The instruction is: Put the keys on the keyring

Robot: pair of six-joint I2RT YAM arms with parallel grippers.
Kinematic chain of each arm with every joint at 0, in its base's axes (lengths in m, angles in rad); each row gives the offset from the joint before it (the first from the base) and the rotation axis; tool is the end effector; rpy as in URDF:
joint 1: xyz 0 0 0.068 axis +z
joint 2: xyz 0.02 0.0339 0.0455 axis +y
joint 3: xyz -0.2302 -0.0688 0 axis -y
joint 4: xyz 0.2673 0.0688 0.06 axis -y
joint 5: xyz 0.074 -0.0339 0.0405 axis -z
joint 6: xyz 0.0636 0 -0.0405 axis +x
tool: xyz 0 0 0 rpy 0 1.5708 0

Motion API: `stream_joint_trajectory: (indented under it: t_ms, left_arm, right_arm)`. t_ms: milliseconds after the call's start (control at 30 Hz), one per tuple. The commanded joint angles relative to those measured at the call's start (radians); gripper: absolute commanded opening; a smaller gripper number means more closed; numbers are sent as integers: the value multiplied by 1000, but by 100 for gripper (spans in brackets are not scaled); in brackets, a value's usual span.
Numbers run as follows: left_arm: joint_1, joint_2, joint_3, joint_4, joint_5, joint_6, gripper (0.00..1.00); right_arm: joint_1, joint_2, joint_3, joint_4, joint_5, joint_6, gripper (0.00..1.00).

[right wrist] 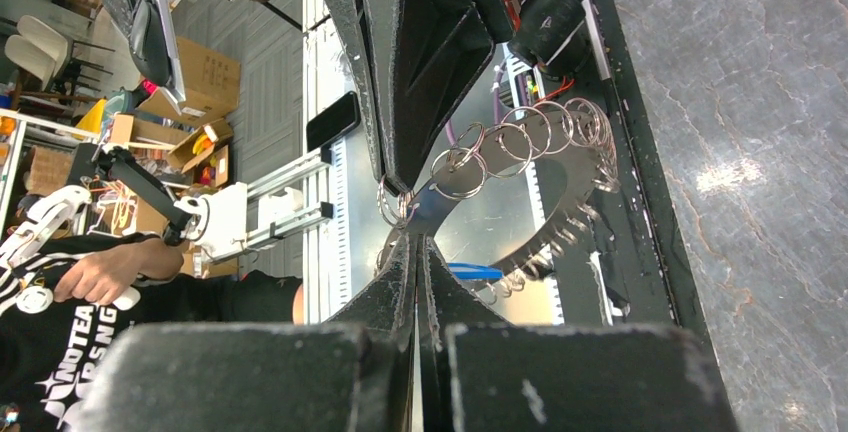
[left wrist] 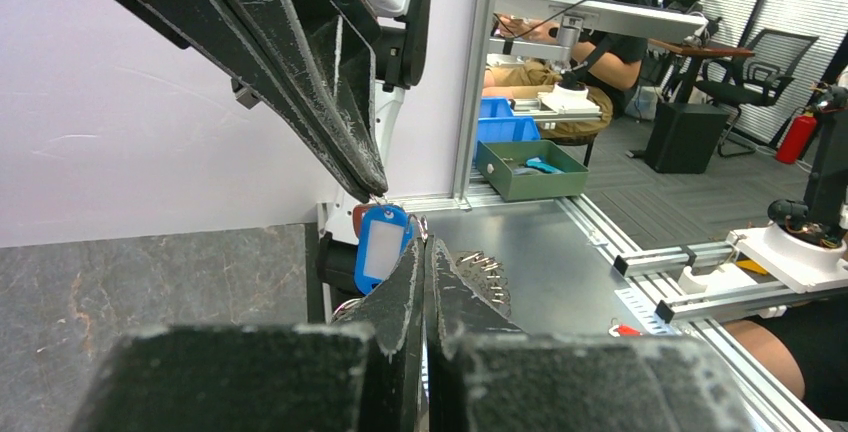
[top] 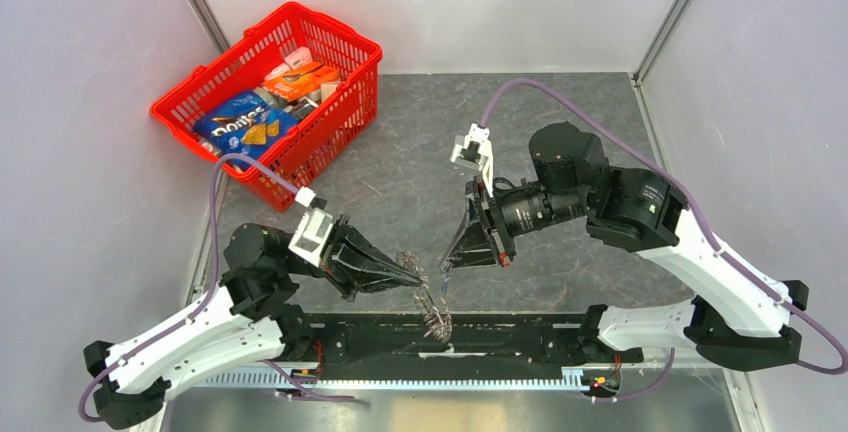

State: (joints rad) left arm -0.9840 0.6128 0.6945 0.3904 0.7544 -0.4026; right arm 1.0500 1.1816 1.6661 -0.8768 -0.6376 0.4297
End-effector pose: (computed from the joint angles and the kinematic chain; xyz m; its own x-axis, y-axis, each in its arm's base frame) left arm 0.0747 -0.1910 0.3822 -0.1384 -0.3075 -0.9414 0.9676 -0.2445 -0.0624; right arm 0.0950 0.2416 0.4562 -0.5773 -0.3337 -0.7452 -0.8032 0.0679 0.5918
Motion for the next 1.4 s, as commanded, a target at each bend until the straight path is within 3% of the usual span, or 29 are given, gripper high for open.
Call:
stream_joint_trajectory:
  t_ms: [0,1367]
  left_arm:
    - [-4,-9,35,41,27,26,2]
    - [-4,-28,14,17,-17,78,2]
  right_arm:
    - [3,11,29,57,-35,13,0]
    - [4,20,-66,213,-172,135,0]
